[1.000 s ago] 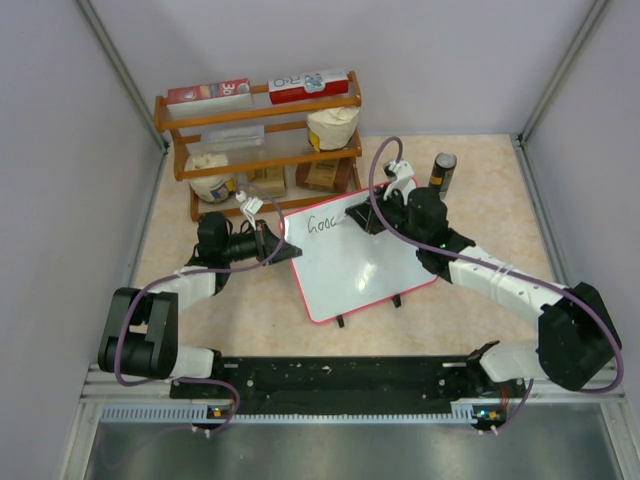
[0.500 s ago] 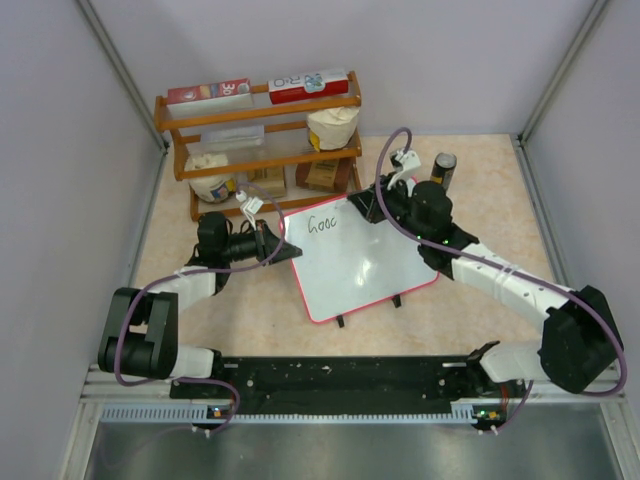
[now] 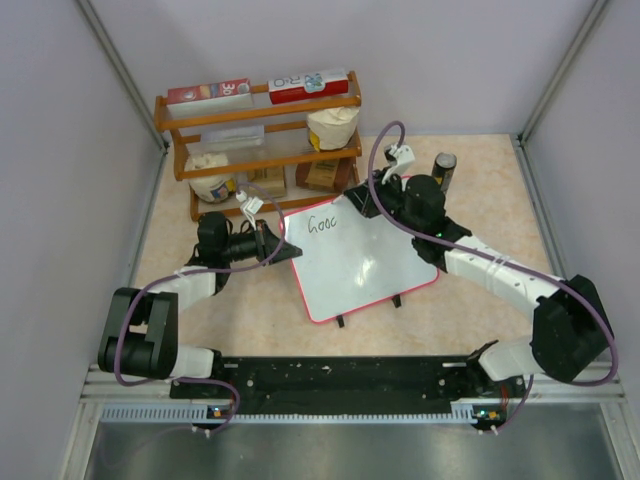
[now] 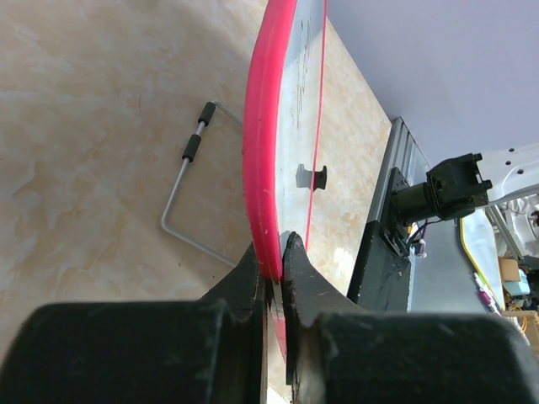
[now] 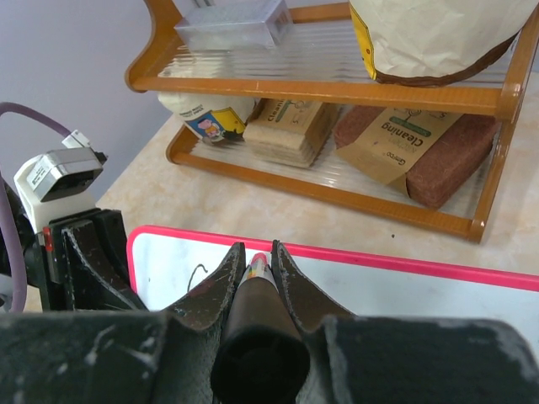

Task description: Write a sentence on the whiteboard

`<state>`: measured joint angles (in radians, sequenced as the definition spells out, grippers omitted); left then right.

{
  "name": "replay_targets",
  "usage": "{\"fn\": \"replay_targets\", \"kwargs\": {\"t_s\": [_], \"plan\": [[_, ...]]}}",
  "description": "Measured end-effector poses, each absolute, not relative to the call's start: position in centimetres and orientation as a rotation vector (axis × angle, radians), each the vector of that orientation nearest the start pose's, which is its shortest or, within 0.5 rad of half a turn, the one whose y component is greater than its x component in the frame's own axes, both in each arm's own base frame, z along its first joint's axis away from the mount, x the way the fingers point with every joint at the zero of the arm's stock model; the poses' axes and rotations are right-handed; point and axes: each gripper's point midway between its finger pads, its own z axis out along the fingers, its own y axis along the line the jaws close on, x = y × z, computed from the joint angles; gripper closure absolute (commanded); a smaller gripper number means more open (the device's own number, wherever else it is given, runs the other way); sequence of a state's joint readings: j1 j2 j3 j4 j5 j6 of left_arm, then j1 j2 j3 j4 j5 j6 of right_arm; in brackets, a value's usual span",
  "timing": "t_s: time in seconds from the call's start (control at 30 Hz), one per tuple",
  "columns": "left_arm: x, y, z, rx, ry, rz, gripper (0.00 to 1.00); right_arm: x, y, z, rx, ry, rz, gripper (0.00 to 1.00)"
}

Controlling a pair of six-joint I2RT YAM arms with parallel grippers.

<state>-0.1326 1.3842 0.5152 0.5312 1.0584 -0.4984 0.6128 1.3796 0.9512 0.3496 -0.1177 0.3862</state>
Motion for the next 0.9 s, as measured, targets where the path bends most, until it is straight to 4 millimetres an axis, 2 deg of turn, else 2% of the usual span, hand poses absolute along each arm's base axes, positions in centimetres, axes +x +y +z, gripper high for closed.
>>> {"fn": "replay_targets", "kwargs": {"t_s": [0.5,0.9], "plan": [[27.3,-20.1,14.3,0.411,1.936,-1.417,1.0,35.4,29.3,26.0,-0.288,1.706,0.847,1.0],[27.4,-20.0,14.2,0.405,1.941,-1.416,1.0,34.4,28.8,24.6,-0.298,1.73,0.848,1.0]]}}
